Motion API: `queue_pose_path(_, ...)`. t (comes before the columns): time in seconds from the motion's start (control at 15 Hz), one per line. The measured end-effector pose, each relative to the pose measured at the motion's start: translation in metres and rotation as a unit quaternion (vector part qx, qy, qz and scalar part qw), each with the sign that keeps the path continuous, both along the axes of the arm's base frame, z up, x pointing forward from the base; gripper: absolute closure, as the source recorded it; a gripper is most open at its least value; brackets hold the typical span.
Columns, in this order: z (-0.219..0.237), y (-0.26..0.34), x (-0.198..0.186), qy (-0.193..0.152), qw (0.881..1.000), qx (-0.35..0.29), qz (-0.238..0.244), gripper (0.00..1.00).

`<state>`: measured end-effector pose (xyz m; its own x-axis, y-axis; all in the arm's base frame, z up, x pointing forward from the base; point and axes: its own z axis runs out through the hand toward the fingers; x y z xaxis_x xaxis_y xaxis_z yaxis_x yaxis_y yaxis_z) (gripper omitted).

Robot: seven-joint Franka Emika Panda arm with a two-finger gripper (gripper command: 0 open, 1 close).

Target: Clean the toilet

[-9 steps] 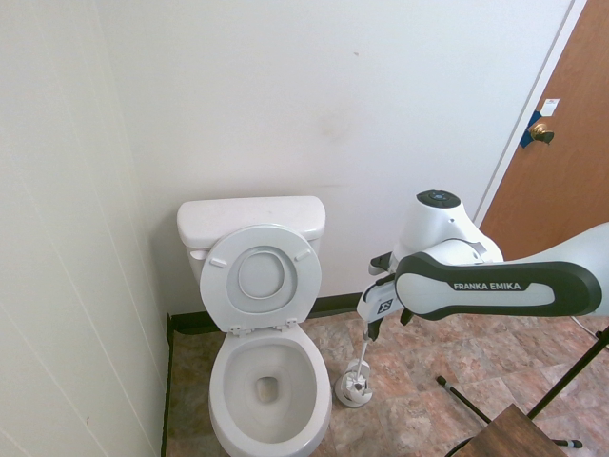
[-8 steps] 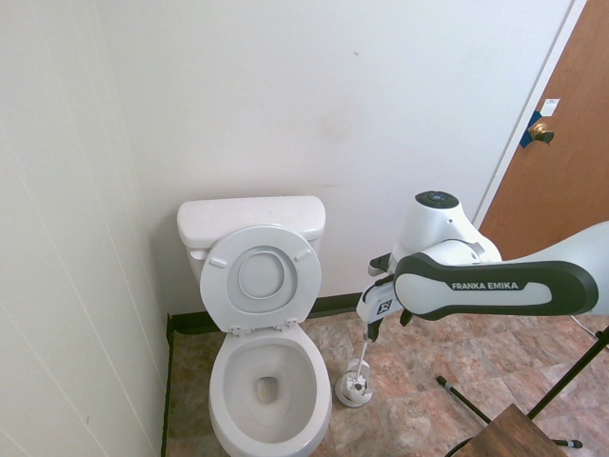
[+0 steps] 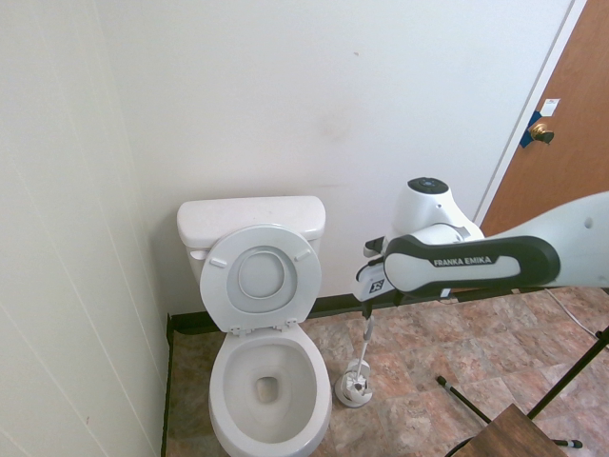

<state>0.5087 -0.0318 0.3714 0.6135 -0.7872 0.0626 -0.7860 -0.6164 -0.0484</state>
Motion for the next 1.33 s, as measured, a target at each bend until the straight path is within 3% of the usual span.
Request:
queue_pose_path(0.4, -0.078, -0.068, 0.075, 0.021, 0.998, -0.010, -0.051, 0.00)
queue_pose_path(0.8, -0.177, -0.124, 0.106, 0.049, 0.996, 0.021, -0.075, 0.00)
queue_pose_path(1.33, -0.233, -0.169, 0.145, 0.050, 0.994, 0.035, -0.089, 0.00)
